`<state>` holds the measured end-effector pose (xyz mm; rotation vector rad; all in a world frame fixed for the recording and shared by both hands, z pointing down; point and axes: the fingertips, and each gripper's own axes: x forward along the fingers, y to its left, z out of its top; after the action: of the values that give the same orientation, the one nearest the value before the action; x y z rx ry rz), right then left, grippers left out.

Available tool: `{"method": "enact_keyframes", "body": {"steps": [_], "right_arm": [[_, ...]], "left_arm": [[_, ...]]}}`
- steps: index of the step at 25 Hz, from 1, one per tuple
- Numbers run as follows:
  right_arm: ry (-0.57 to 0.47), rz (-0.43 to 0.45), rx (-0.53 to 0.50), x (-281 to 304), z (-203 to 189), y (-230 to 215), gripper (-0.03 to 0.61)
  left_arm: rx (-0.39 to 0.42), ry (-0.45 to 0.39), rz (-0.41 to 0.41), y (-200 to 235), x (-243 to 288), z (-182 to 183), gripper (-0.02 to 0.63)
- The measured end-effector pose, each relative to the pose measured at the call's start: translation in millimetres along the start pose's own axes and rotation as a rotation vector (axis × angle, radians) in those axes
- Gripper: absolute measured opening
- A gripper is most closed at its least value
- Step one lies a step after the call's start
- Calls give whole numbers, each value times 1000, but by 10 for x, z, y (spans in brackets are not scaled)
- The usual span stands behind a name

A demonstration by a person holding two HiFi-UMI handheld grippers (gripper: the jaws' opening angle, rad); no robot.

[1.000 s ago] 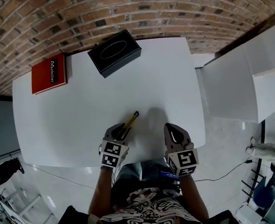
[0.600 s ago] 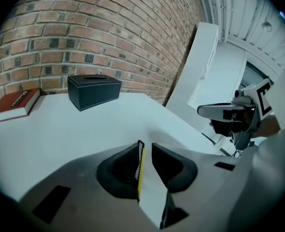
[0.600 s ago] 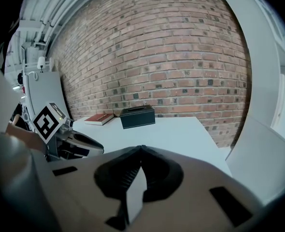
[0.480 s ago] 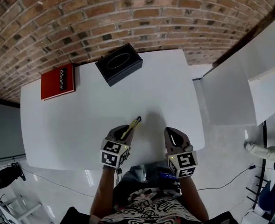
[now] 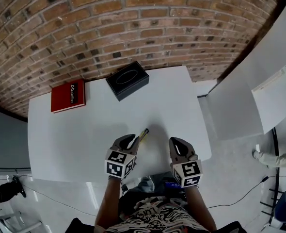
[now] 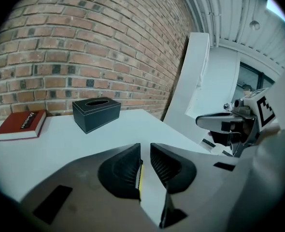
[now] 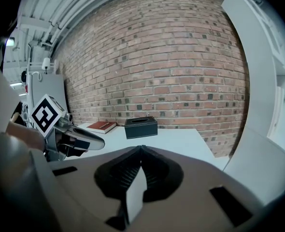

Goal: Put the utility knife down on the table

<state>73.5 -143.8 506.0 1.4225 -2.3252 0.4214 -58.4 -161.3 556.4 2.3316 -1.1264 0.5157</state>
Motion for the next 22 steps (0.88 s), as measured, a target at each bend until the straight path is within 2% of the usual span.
{"method": "enact_keyframes", "body": {"steps": [10,15,22], "right_arm": [[-97,11,-27,-159,335,207,0],[-138,15,-28,-247,481,264,0],[-160,26,-38,-343,559,315,0]], "left_arm": [[75,-110,39,-111,-383,437,54],[84,-175,73,-142,-580,601,52],[85,-218,102,-154,-729,704,41]]}}
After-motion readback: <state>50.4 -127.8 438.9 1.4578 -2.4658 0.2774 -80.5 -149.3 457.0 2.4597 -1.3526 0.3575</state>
